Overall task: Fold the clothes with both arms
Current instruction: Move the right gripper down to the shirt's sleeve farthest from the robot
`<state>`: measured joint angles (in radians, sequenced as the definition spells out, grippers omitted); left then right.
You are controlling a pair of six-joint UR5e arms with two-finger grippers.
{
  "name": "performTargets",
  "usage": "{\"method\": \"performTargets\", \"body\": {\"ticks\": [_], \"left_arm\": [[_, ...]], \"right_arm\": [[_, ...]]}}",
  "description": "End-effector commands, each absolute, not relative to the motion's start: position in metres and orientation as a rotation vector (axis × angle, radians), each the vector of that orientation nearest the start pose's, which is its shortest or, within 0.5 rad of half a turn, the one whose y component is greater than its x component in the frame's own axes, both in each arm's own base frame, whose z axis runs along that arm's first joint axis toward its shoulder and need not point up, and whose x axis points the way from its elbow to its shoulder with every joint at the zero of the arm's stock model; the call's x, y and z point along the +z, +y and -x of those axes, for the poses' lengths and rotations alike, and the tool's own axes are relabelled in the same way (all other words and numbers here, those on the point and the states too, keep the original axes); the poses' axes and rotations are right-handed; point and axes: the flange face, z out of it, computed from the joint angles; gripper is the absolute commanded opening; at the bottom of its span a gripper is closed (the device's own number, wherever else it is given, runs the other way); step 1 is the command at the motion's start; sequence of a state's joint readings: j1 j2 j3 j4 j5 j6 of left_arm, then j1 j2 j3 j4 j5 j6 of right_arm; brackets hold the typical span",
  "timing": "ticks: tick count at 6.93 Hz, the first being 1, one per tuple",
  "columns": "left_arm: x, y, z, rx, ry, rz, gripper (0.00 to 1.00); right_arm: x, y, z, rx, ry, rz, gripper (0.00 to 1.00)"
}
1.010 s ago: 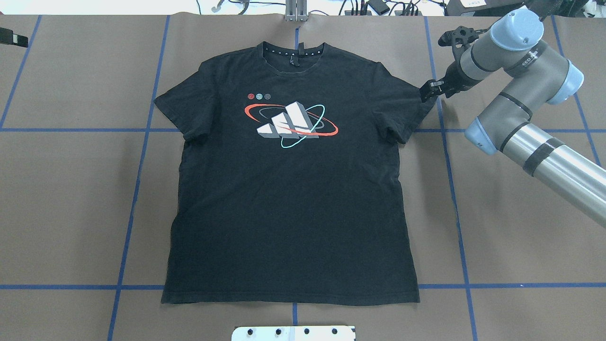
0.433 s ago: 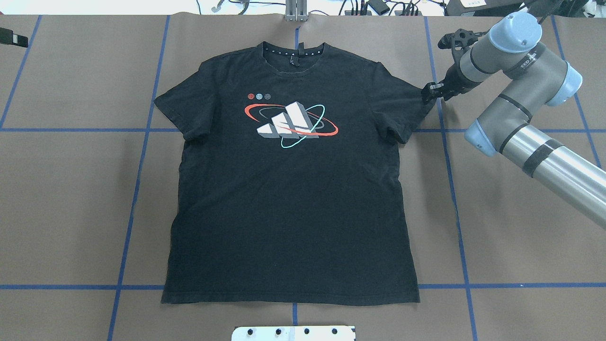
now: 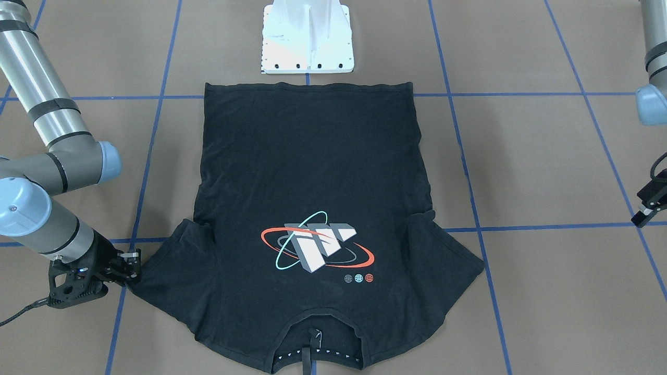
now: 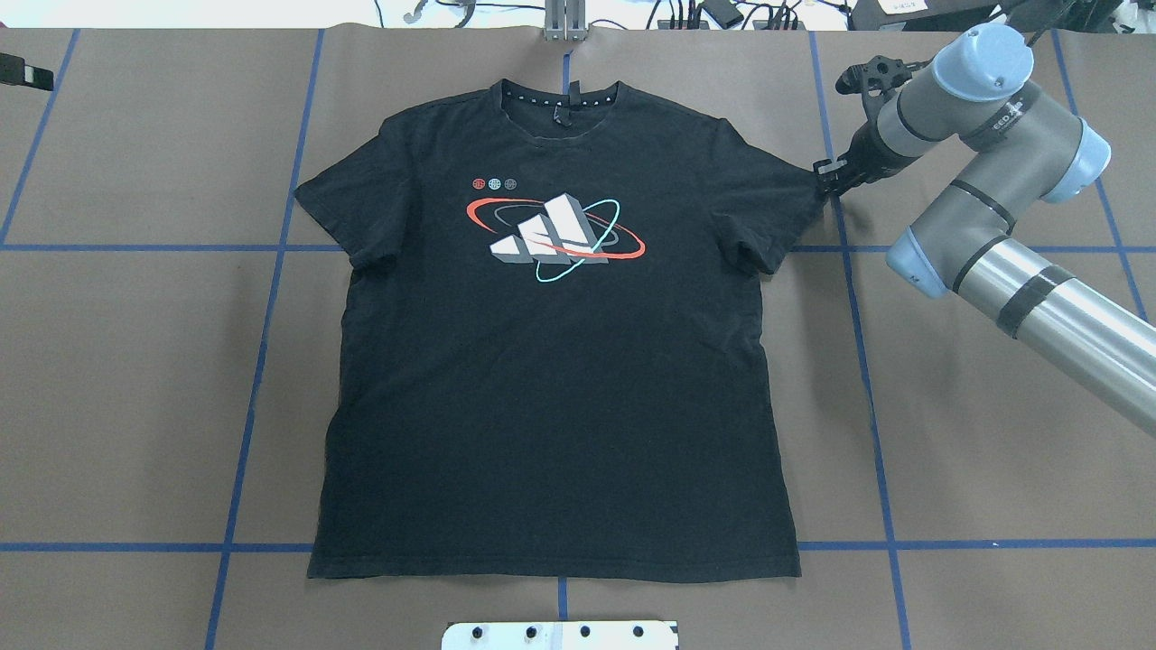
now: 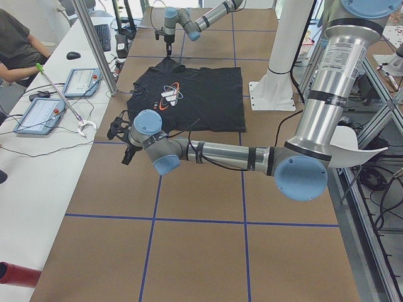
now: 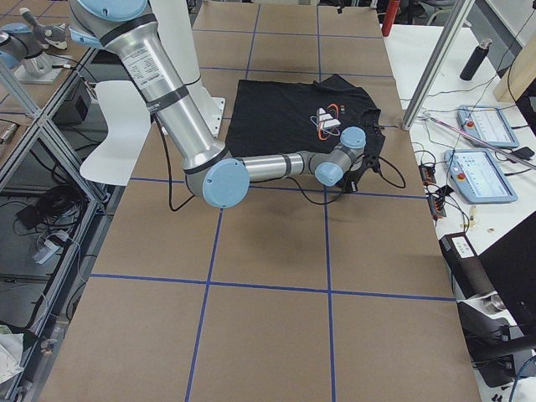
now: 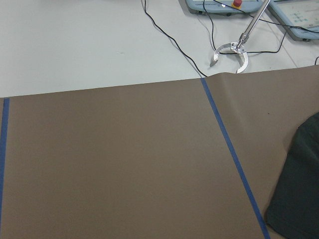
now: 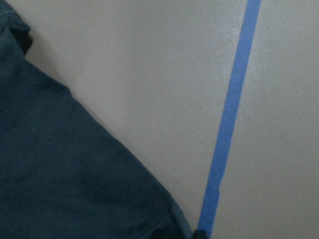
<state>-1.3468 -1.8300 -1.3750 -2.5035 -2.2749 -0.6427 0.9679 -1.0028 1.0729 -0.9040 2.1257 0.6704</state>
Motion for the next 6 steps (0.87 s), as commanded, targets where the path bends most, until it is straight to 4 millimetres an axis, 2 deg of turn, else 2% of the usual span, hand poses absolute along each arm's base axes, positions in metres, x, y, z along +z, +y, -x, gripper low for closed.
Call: {"method": "performTargets", "body": {"ticks": [1,2,3,4,5,6], "left_arm": [[0.505,-0.619,-0.07,-0.021,0.98,-0.593,0.99],[0.505,-0.619,-0.07,-0.022,0.98,-0.593,0.99],[0.505,-0.619,-0.07,-0.022,0.98,-0.593,0.99],[0.504,-0.618,-0.07,-0.021,0.981,-0.594,0.99],[0.503,-0.619,-0.07,-0.021,0.981,-0.596,0.99],[0.503,-0.619,-0.07,-0.021,0.981,-0.596,0.99]], "right_arm": [[0.49,-0.664,0.359,-0.141,-0.851,-0.26,0.21],[0.487,-0.665,0.36,-0.142,-0.853,-0.264,0.05],[0.483,-0.666,0.361,-0.144,-0.856,-0.269,0.0],[0.477,-0.668,0.36,-0.144,-0.864,-0.272,0.0],[0.458,-0.677,0.355,-0.145,-0.886,-0.292,0.0],[0.437,-0.677,0.351,-0.166,-0.935,-0.295,0.0]]}}
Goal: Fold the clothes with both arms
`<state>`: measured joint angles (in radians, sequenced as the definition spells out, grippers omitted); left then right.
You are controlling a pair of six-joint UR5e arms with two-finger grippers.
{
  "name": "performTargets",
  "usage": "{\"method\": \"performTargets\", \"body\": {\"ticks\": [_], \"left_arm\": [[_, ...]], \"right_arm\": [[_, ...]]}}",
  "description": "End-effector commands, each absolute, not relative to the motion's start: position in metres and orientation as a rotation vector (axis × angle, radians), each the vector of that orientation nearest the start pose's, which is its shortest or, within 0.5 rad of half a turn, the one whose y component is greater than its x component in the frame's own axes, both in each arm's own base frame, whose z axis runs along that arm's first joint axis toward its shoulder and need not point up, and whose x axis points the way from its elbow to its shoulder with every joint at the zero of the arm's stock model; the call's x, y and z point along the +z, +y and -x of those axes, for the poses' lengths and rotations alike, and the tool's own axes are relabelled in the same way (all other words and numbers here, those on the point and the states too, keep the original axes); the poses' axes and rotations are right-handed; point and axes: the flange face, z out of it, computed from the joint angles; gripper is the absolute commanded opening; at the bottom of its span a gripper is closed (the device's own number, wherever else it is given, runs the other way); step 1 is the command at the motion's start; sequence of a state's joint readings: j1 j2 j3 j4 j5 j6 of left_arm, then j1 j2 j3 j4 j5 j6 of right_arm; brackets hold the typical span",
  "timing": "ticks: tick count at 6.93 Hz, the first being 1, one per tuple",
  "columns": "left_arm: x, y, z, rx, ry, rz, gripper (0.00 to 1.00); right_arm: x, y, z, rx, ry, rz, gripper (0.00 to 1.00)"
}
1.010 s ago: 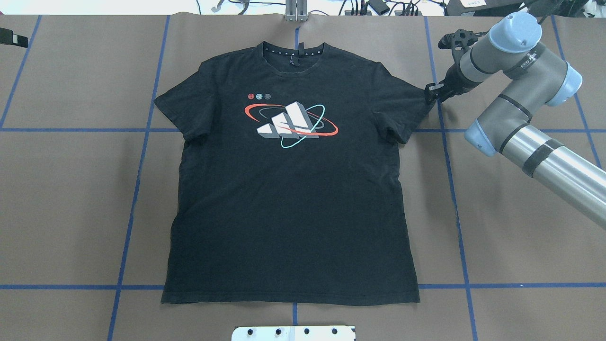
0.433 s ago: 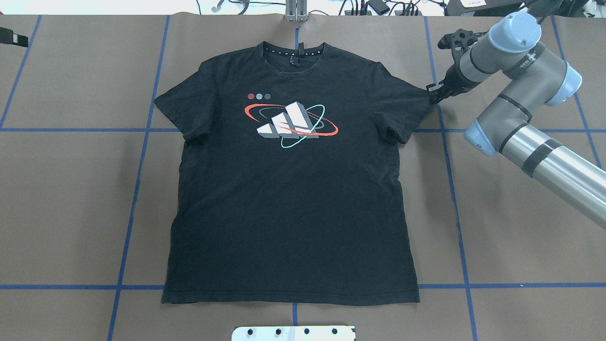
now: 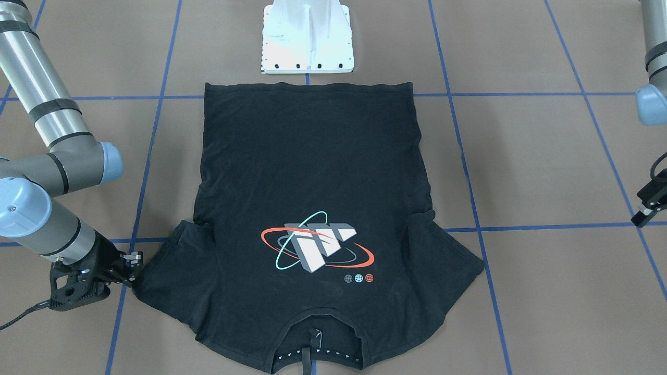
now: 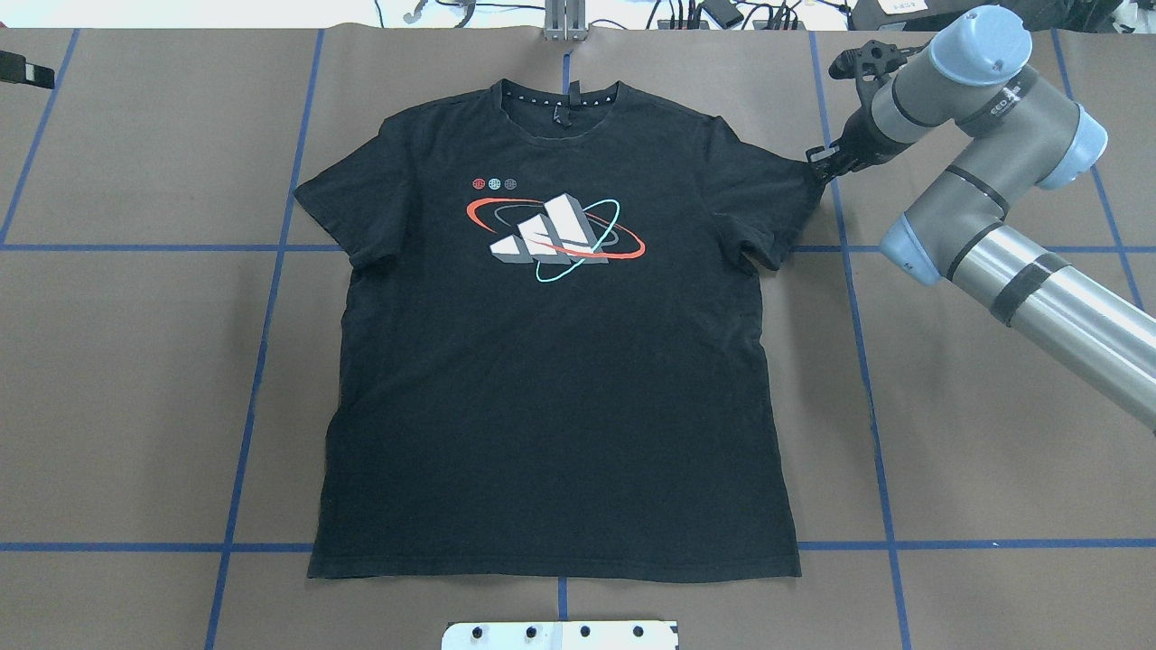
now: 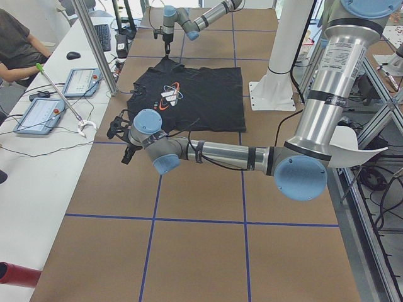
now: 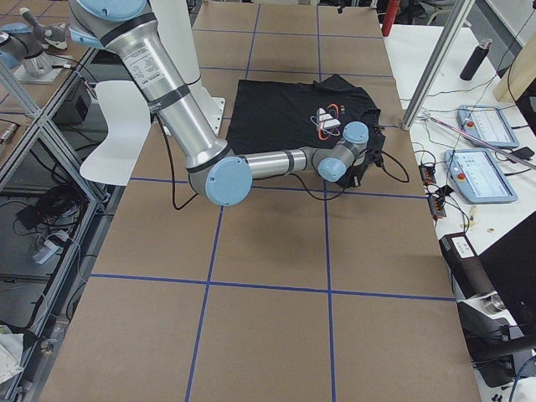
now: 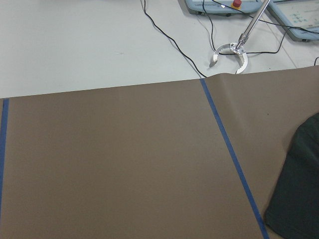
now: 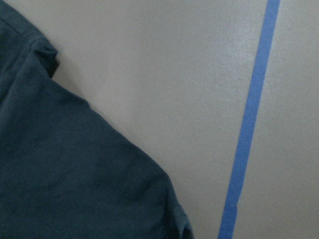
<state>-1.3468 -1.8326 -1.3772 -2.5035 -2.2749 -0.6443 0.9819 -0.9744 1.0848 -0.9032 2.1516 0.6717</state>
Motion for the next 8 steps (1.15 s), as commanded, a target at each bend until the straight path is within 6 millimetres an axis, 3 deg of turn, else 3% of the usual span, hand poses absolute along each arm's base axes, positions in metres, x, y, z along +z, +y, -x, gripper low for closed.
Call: {"method": "performTargets", "body": {"ticks": [1,3,4,7,8], "left_arm": [[0.502,-0.619,-0.071,-0.022,0.982,-0.596,0.99],[0.503,-0.62,-0.071,-0.021,0.981,-0.594,0.99],[0.504,-0.619,-0.07,-0.021,0.981,-0.594,0.99],[0.505,-0.619,-0.07,-0.023,0.98,-0.591,0.99],[0.506,-0.619,-0.07,-0.023,0.978,-0.592,0.99]], "right_arm": [[0.418,-0.674,0.348,-0.19,-0.984,-0.293,0.0],[0.387,-0.671,0.351,-0.205,-1.045,-0.286,0.0],[0.371,-0.668,0.366,-0.217,-1.058,-0.287,0.0],[0.296,-0.639,0.453,-0.219,-1.119,-0.25,0.0],[0.277,-0.637,0.478,-0.162,-1.088,-0.283,0.0]]}}
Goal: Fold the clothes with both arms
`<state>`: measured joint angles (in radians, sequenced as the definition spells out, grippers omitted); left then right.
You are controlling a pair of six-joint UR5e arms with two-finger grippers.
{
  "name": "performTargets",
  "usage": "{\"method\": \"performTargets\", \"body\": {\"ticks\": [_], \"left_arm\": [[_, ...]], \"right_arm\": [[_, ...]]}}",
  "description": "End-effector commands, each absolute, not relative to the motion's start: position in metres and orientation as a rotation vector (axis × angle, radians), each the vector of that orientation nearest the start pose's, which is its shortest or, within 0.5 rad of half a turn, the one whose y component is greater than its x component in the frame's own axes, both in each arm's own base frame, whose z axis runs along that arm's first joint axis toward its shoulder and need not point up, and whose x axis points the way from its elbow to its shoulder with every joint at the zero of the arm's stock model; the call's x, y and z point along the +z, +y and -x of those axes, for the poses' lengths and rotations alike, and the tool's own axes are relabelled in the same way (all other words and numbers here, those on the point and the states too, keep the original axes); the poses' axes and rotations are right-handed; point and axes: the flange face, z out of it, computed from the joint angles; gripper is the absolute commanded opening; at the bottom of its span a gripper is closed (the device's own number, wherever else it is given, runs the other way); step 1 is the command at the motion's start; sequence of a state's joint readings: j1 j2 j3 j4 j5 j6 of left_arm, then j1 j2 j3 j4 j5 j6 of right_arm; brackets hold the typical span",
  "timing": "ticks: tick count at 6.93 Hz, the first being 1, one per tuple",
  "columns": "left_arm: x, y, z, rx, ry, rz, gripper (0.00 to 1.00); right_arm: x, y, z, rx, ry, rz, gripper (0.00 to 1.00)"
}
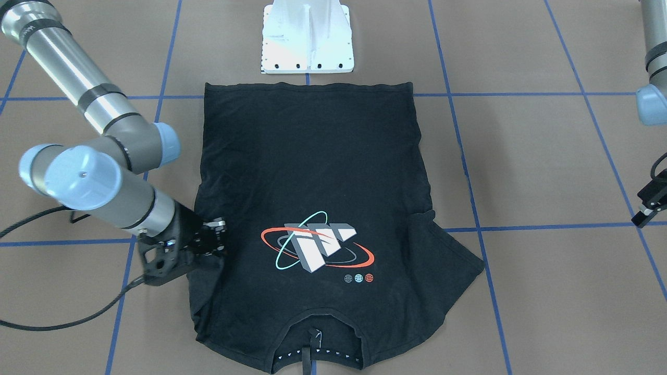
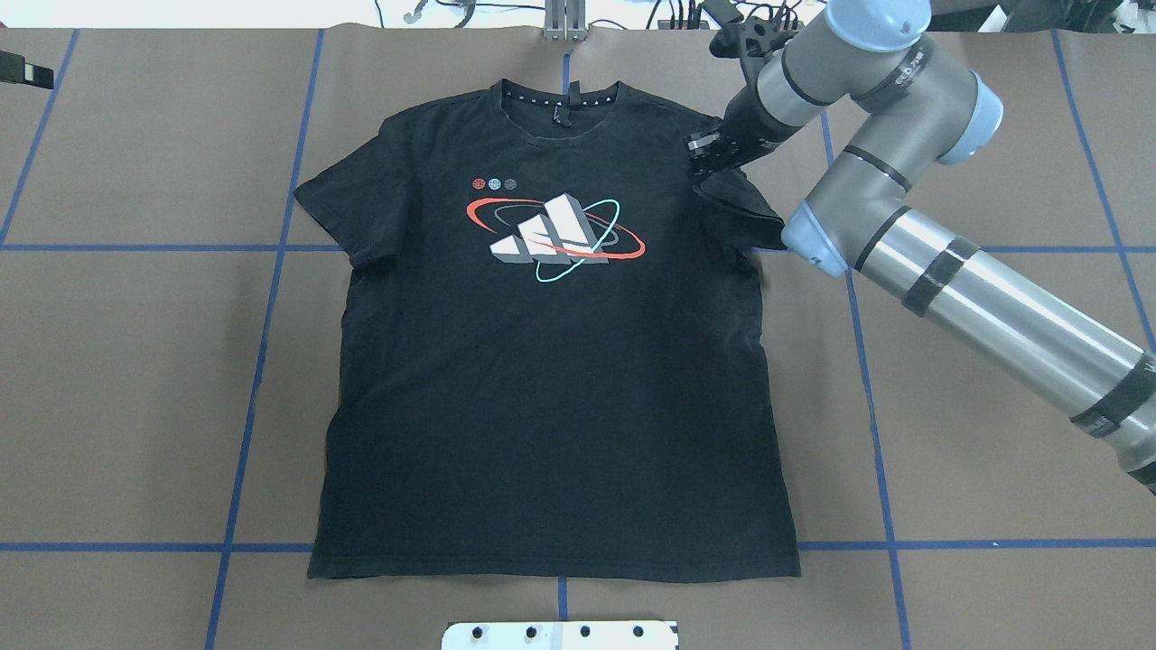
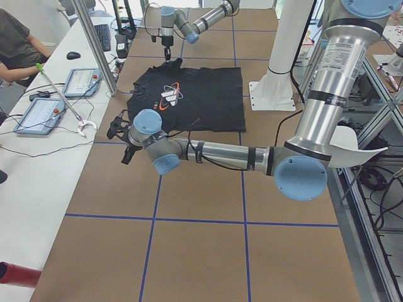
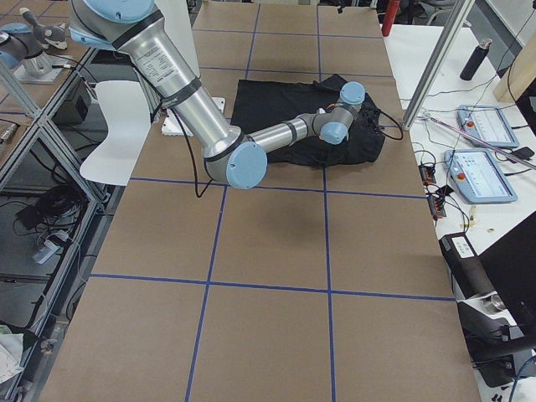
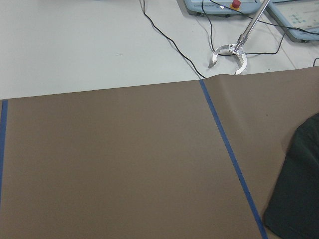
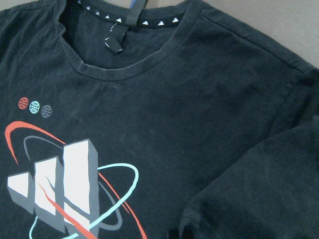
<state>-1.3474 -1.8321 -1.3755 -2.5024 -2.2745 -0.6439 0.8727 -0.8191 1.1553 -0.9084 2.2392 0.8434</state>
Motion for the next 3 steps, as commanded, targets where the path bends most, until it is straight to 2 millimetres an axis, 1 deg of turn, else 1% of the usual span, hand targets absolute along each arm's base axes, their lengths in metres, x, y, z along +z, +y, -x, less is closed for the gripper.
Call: {"method": "performTargets", "body": {"ticks": [1,2,3], "left_arm": [[0.506,-0.619,-0.069,-0.023,0.976,-0.592,0.99],[0.506,-0.619,-0.07,-0.023,0.978,-0.589,0.99],[0.507,-0.618,-0.069,-0.025,0.978,-0.589,0.99]], "right_arm": [[0.264,-0.652,0.497,-0.091,-1.058,-0.284,0.0],[0.264,-0.665,0.507,-0.04,-1.018,-0.295,0.0],[0.273,-0.672,0.508,0.006,-0.979,-0.319,0.0]]}}
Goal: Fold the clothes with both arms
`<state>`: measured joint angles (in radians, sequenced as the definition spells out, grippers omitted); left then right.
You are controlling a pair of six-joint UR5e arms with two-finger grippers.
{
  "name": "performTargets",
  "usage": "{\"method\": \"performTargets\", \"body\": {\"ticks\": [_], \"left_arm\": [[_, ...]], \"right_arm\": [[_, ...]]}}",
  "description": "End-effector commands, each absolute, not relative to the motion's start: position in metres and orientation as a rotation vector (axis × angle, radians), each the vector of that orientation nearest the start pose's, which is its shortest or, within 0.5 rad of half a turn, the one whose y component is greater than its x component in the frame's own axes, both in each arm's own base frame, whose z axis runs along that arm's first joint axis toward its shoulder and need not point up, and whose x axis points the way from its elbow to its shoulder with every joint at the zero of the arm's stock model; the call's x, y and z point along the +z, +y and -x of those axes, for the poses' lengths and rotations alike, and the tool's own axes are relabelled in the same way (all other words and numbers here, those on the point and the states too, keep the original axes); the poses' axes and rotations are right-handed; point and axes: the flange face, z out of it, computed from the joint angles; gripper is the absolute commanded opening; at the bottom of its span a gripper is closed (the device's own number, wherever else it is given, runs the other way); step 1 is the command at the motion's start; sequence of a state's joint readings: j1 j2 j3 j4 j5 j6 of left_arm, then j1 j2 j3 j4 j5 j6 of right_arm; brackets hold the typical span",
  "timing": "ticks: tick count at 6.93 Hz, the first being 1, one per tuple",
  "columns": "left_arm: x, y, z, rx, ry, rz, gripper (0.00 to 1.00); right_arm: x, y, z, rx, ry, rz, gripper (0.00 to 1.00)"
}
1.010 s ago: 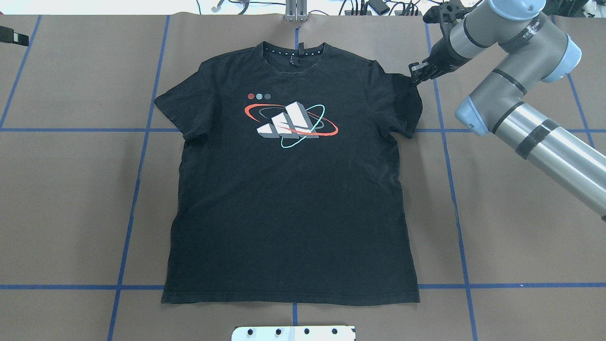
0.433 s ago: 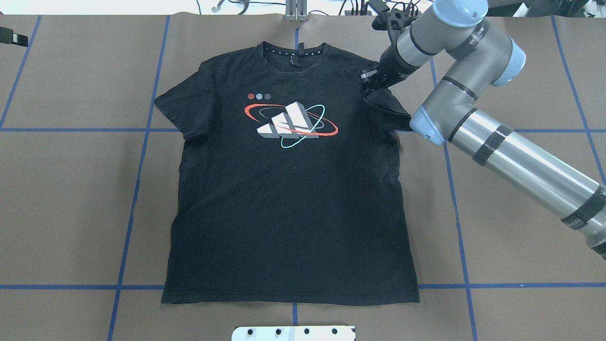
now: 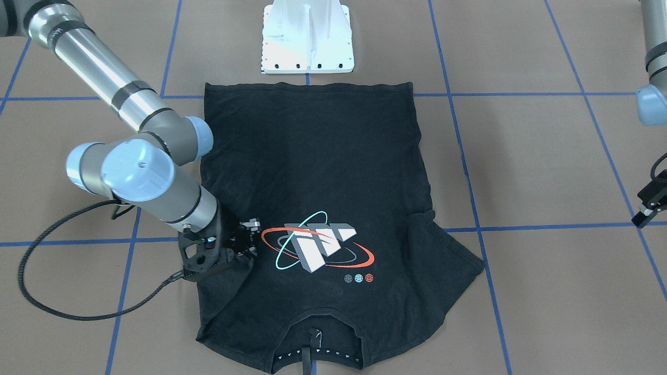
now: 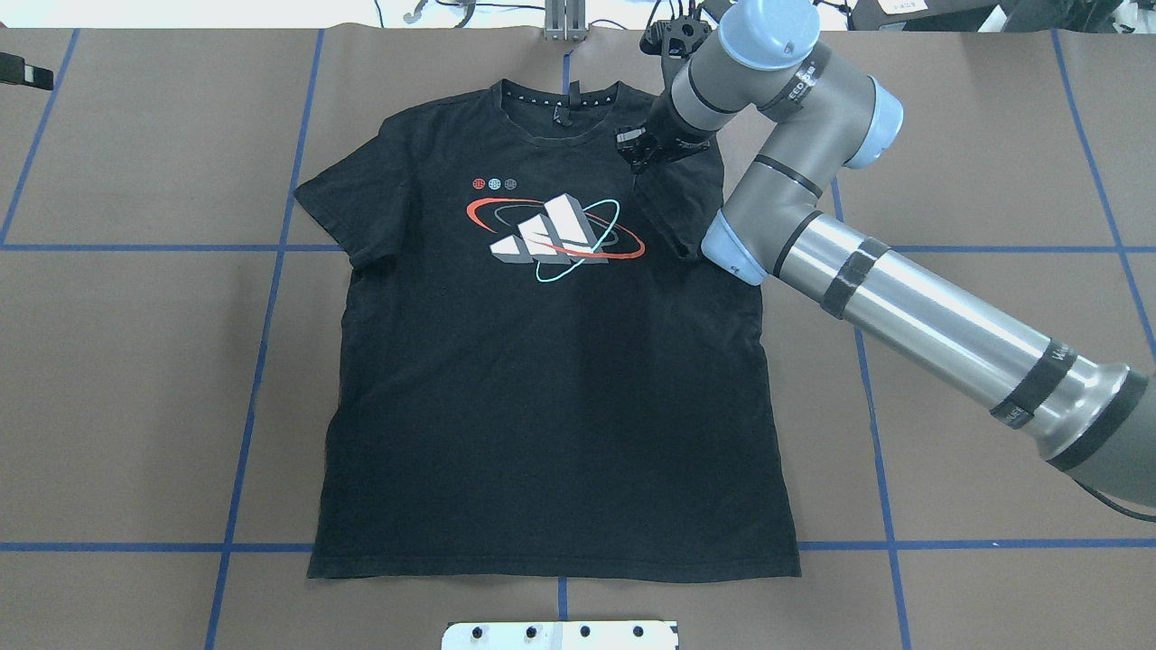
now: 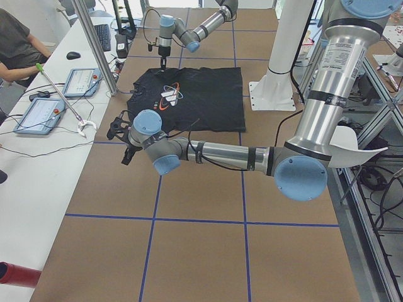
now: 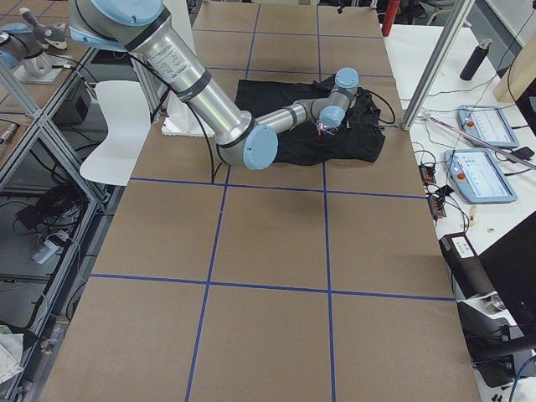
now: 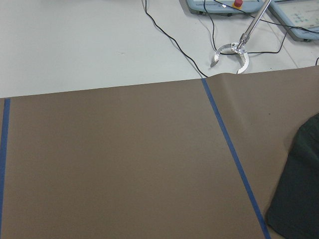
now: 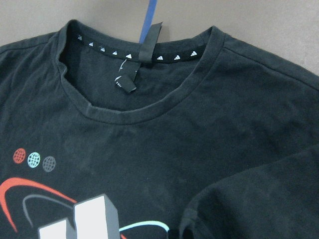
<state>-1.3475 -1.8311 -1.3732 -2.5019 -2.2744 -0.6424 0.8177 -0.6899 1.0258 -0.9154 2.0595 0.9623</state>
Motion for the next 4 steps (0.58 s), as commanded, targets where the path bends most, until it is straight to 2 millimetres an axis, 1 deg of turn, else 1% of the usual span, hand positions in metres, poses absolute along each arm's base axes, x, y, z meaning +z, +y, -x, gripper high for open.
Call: {"method": "performTargets", "body": {"ticks": [1,2,3,4], "left_arm": [[0.508,-0.618,-0.069,-0.025,0.975,-0.589,0.99],[0.508,-0.618,-0.069,-0.024,0.977,-0.588,0.99],[0.509,-0.618,-0.07,-0.021,0.977,-0.588,0.99],[0.51,-0.618,-0.07,-0.022,0.976,-0.585,0.99]], "right_arm": [[0.271,-0.676,0.511,0.017,-0.963,-0.336,0.0],[0.246,-0.68,0.524,0.012,-0.97,-0.345,0.0],[0.232,-0.681,0.537,0.009,-0.967,-0.357,0.0],[0.22,-0.679,0.54,0.003,-0.981,-0.368,0.0]]}}
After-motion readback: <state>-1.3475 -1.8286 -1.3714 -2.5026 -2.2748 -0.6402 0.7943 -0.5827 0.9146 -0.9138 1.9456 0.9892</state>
